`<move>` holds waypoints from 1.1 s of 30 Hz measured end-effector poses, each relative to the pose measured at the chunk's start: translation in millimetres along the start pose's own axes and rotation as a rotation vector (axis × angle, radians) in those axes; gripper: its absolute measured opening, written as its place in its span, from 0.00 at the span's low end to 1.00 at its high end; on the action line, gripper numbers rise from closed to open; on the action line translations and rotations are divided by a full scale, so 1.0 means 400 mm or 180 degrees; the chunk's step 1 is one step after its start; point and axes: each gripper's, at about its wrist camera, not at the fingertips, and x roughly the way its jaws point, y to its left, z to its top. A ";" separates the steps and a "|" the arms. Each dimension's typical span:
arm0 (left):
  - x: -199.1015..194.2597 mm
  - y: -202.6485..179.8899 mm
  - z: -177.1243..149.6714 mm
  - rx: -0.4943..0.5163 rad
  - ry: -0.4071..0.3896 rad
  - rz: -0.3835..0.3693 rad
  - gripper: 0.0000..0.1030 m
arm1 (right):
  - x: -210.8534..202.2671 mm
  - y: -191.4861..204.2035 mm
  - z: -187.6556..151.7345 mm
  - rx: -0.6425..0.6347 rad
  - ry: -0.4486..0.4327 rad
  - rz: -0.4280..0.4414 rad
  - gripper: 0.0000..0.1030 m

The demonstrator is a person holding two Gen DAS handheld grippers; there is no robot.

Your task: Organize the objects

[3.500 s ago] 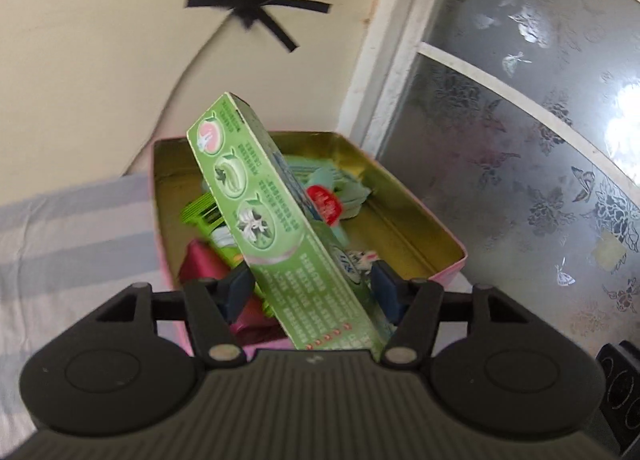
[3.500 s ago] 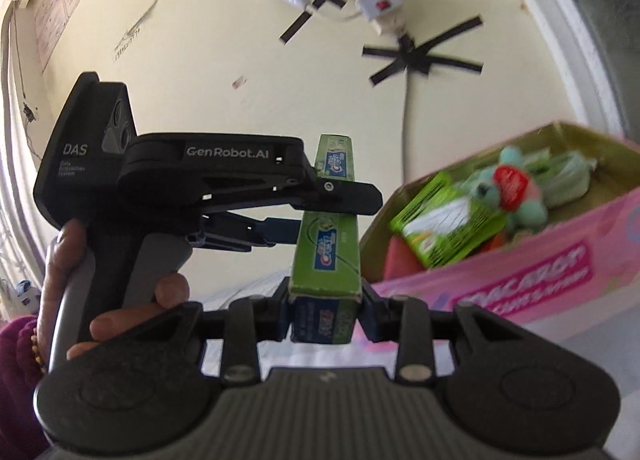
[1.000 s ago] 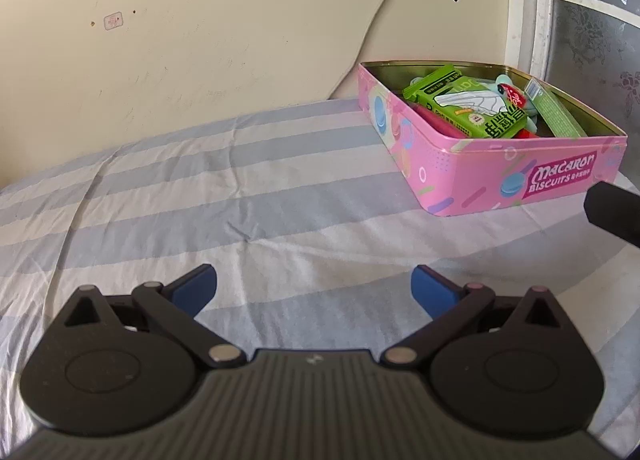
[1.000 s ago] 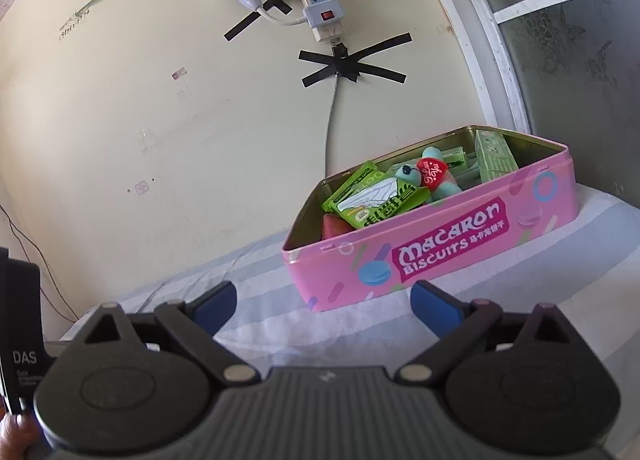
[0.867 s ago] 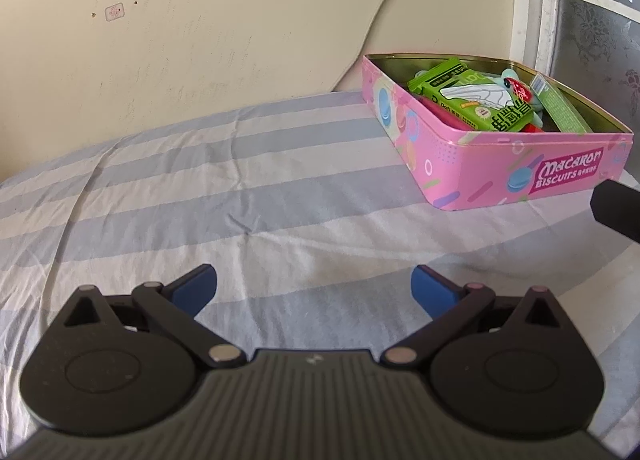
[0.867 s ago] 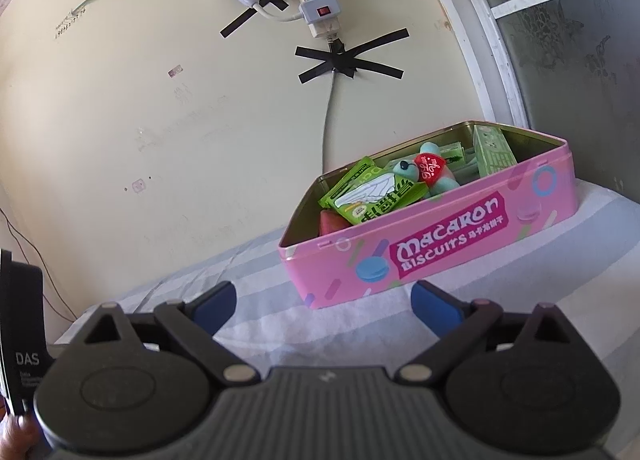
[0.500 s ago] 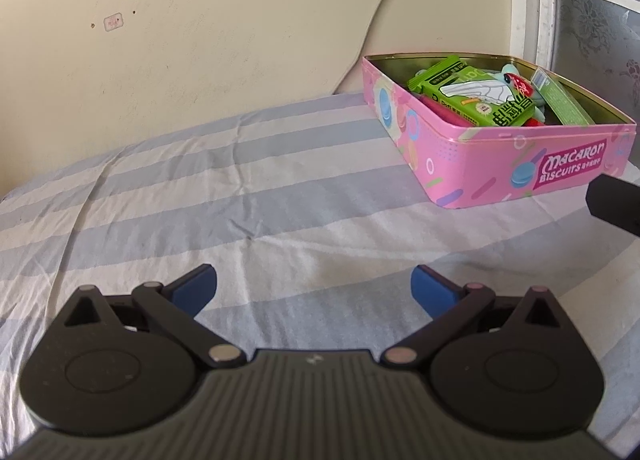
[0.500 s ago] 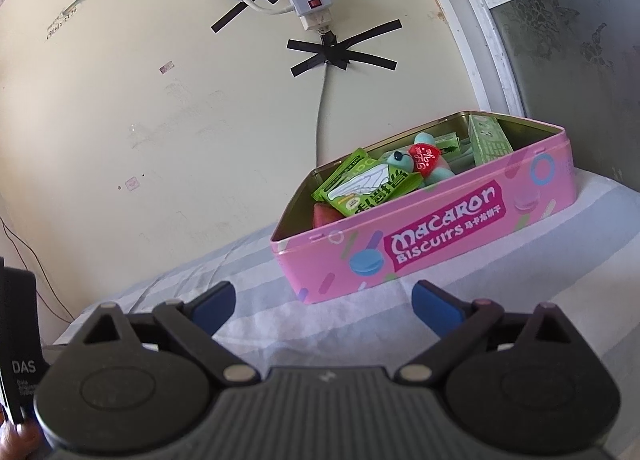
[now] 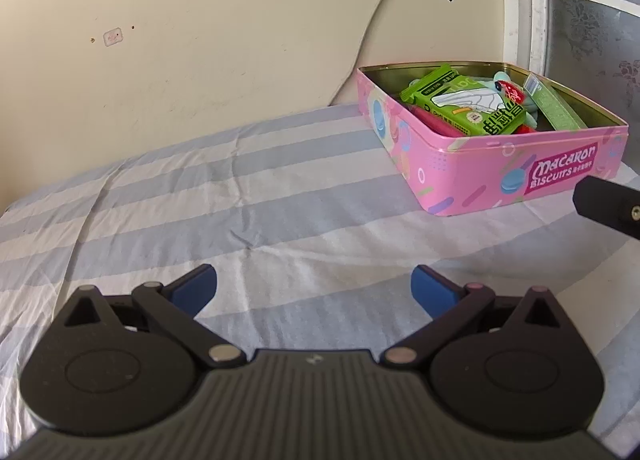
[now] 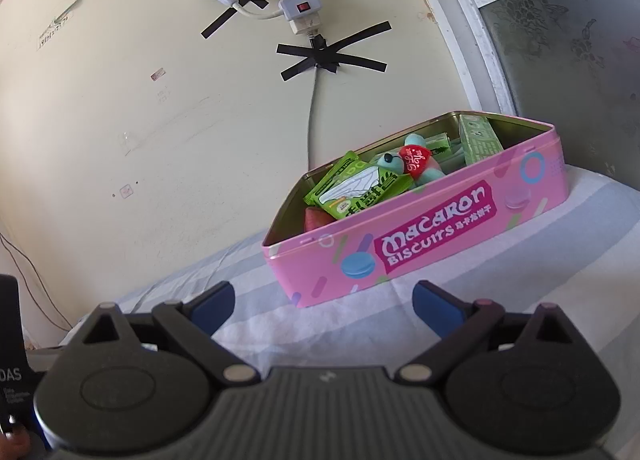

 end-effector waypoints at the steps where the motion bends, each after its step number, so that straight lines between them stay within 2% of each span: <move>1: -0.001 -0.001 0.000 0.0003 -0.0003 -0.0002 1.00 | 0.001 -0.001 0.001 -0.0004 0.0002 0.0004 0.96; 33: -0.002 -0.019 -0.001 0.0119 0.0019 0.0001 1.00 | -0.002 -0.004 0.004 0.0016 0.0003 0.0002 0.96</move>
